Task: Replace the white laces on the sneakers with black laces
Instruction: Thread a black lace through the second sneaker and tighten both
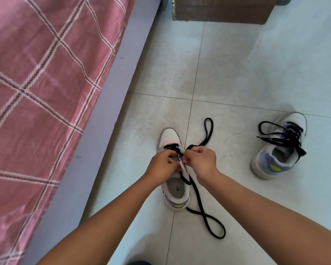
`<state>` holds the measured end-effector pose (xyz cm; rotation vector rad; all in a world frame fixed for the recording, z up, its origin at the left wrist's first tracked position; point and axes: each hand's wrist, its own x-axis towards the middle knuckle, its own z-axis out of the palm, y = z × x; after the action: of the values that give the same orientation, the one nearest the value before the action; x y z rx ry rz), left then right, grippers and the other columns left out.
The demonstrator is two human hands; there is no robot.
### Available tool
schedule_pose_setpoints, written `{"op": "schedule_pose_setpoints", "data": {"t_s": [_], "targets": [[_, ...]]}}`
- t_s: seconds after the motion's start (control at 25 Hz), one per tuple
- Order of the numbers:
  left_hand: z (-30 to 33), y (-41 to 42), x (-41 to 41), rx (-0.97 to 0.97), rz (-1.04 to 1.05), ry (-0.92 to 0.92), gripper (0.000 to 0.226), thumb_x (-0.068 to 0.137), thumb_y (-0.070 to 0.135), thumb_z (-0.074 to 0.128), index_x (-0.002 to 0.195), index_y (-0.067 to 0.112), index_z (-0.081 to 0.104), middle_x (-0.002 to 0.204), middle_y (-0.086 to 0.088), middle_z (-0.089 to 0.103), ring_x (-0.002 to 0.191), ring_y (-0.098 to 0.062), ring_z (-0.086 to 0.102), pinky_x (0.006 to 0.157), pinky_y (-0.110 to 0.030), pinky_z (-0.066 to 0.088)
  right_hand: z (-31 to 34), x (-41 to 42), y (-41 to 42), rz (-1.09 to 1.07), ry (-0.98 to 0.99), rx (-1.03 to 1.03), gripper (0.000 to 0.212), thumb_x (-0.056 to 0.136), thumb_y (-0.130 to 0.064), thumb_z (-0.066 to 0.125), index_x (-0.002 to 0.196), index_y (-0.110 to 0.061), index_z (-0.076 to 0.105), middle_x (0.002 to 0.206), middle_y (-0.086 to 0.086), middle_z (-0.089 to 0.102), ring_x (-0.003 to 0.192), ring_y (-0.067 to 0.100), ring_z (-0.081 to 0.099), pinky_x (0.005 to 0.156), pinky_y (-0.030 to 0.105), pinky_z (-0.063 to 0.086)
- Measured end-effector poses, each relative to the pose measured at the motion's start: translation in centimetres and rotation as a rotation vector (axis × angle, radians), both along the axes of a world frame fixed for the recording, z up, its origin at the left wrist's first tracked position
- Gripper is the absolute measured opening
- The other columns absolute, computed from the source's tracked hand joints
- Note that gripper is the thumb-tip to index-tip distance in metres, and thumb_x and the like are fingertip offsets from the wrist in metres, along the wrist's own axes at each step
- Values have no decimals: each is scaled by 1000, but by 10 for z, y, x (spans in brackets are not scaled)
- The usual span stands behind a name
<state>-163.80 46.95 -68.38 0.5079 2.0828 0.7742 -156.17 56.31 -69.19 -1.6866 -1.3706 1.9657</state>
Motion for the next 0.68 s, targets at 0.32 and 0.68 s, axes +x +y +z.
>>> {"op": "schedule_pose_setpoints", "data": {"t_s": [0.32, 0.68], "targets": [[-2, -1, -1, 15, -7, -4, 30, 86, 12, 60, 116, 18, 62, 87, -4, 73, 89, -14, 67, 79, -26, 49, -1, 3, -1, -54, 32, -26, 16, 80, 6, 62, 73, -7, 56, 66, 7, 59, 60, 17, 59, 71, 30, 55], [-4, -3, 1, 35, -3, 30, 20, 88, 13, 61, 107, 17, 65, 83, -4, 73, 84, -10, 67, 76, -20, 49, -4, 5, -7, 83, 39, 45, 16, 81, -2, 67, 69, -8, 59, 60, 1, 58, 51, 8, 57, 54, 20, 49]]}}
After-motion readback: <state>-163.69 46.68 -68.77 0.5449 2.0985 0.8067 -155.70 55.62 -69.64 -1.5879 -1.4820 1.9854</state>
